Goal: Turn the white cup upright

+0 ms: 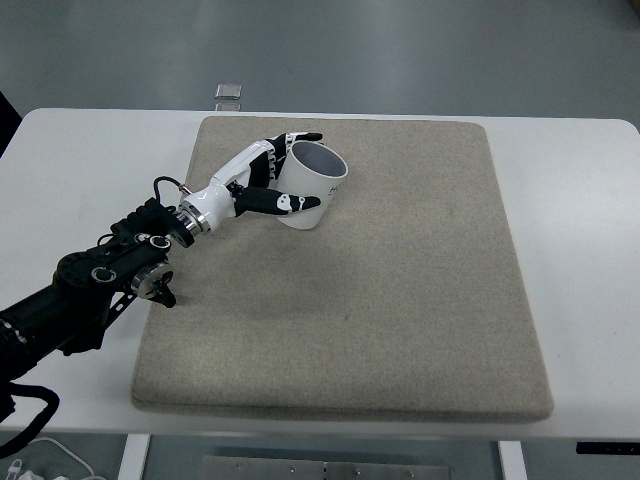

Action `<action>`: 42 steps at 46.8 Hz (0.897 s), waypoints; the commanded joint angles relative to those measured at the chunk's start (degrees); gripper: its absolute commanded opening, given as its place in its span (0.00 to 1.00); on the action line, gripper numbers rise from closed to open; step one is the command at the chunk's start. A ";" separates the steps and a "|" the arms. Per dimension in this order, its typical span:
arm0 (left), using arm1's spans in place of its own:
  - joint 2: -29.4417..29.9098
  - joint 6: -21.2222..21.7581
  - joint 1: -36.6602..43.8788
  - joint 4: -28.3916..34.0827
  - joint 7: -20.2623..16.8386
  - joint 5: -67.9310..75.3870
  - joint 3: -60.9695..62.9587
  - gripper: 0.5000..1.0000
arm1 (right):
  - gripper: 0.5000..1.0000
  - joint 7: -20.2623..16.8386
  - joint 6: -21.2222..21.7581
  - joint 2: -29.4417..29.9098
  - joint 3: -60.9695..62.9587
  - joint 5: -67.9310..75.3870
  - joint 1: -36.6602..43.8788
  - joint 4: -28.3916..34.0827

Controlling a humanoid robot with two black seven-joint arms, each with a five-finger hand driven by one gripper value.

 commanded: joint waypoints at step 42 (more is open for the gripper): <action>0.00 -1.91 -0.78 -0.62 0.00 -2.13 -0.90 0.99 | 0.86 -0.03 0.00 0.00 0.00 0.01 0.00 0.00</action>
